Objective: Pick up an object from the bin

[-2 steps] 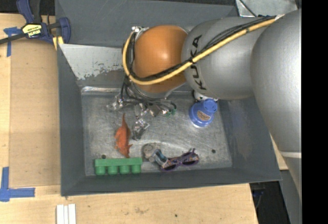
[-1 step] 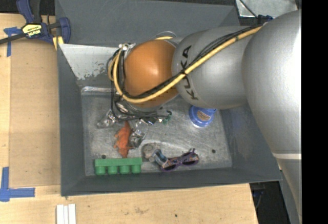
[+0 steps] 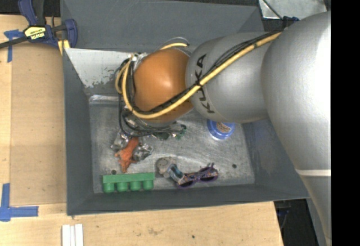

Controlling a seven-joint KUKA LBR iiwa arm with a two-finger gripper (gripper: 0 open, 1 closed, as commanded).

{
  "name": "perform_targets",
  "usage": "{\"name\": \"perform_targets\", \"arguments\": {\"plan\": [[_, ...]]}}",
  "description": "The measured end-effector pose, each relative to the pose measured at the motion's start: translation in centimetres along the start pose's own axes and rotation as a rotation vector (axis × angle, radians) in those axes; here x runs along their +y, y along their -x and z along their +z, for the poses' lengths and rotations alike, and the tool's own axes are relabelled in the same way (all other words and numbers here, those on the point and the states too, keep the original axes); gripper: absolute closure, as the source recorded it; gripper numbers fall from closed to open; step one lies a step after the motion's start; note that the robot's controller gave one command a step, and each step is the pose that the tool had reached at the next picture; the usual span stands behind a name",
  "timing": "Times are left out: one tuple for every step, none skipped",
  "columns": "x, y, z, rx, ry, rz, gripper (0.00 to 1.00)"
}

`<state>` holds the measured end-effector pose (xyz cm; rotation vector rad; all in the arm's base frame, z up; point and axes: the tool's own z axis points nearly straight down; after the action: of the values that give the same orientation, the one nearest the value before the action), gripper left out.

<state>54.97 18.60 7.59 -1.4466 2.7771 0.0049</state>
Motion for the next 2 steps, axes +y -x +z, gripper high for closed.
{"name": "perform_targets", "arguments": {"plan": [[0.00,0.01,0.00,0.000,0.000,0.000,1.00],[0.04,-0.01,-0.20,-0.001,0.000,0.001,1.00]]}}
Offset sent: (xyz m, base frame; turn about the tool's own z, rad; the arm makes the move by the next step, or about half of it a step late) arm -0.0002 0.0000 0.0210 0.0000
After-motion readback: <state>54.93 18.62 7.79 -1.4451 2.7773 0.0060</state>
